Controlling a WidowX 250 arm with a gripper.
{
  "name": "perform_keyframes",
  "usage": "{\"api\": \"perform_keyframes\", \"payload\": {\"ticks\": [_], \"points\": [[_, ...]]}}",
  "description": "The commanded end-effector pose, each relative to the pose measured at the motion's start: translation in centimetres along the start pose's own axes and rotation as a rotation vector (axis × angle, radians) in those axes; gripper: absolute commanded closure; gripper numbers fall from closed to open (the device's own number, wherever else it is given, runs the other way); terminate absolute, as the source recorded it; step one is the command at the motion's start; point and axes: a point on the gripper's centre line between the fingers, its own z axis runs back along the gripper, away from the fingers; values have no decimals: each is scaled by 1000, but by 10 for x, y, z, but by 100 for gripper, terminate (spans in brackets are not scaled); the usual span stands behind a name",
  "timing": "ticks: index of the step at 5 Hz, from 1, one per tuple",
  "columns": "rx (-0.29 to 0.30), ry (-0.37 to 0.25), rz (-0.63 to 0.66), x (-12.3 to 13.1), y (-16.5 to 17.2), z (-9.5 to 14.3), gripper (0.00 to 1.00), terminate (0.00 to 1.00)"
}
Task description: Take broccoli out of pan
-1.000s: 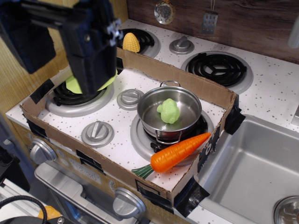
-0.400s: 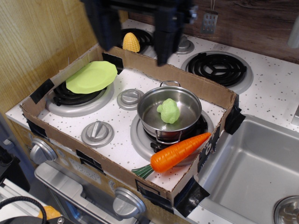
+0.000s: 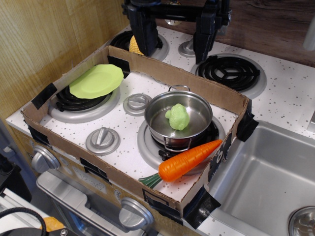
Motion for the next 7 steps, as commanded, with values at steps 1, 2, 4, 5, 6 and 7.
{"api": "perform_keyframes", "payload": {"ticks": [1, 2, 4, 5, 6, 7], "points": [[-86, -68, 174, 44, 22, -28, 0, 0], [-100, -173, 297, 52, 35, -53, 0, 0], [3, -297, 311, 56, 33, -82, 0, 0], [26, -275, 280, 59, 28, -88, 0, 0], [38, -257, 275, 59, 26, -93, 0, 0], [29, -250, 275, 60, 28, -102, 0, 0]]}}
